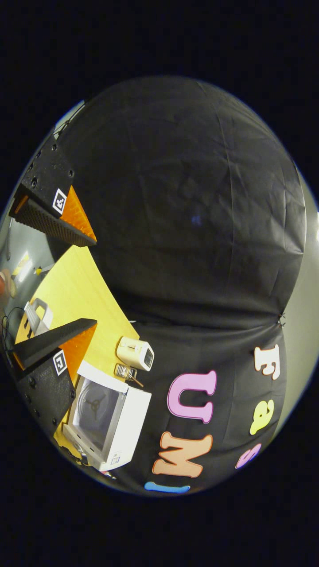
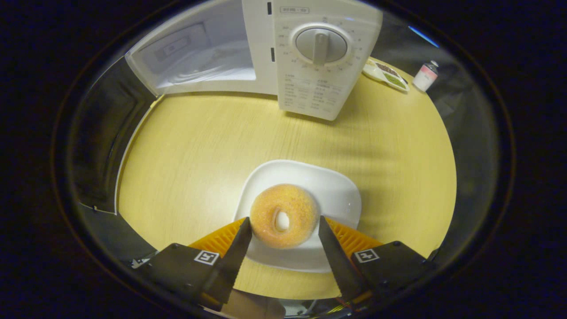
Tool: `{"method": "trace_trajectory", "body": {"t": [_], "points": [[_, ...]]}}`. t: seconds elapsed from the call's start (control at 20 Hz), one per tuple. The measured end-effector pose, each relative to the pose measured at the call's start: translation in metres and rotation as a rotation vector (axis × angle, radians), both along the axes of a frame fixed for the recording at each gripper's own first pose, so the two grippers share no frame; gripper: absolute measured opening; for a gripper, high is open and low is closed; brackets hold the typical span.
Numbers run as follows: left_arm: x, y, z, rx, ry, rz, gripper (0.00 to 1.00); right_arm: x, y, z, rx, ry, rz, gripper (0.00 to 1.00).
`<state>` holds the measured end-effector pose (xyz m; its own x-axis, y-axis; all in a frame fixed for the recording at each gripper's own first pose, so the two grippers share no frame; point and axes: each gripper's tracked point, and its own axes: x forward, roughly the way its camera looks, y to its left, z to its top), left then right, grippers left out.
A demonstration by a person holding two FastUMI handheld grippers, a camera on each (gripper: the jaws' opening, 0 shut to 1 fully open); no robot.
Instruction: Open the microwave oven with the left hand, put the food in, and close the microwave oven.
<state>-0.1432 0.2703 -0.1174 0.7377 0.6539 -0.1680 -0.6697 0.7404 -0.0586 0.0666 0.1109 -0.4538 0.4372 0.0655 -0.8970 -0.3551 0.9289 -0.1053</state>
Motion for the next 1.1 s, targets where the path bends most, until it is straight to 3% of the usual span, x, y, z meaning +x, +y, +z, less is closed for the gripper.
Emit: {"method": "trace_trajectory", "body": {"t": [0.15, 0.25, 0.35, 0.5, 0.6, 0.75, 1.1], "points": [[0.038, 0.01, 0.001, 0.01, 0.011, -0.083, 0.95, -0.006, 0.006, 0.002, 0.016, -0.001, -0.107, 0.78], [0.055, 0.014, -0.004, 0.035, 0.042, -0.126, 0.92, -0.011, 0.016, 0.009, 0.059, -0.008, -0.181, 0.78], [0.068, 0.013, -0.004, 0.047, 0.046, -0.186, 0.95, -0.016, 0.027, 0.019, 0.101, -0.024, -0.231, 0.78], [0.079, 0.016, -0.015, 0.011, 0.056, -0.252, 0.95, -0.024, 0.049, 0.037, 0.182, -0.056, -0.285, 0.78], [0.083, 0.018, -0.026, -0.025, 0.06, -0.277, 0.95, -0.028, 0.071, 0.051, 0.249, -0.08, -0.304, 0.83], [0.085, 0.022, -0.041, -0.05, 0.077, -0.312, 0.96, -0.03, 0.109, 0.07, 0.361, -0.108, -0.329, 0.83], [0.092, 0.039, -0.057, -0.077, 0.08, -0.31, 0.95, -0.007, 0.182, 0.103, 0.641, -0.161, -0.46, 0.83]]}}
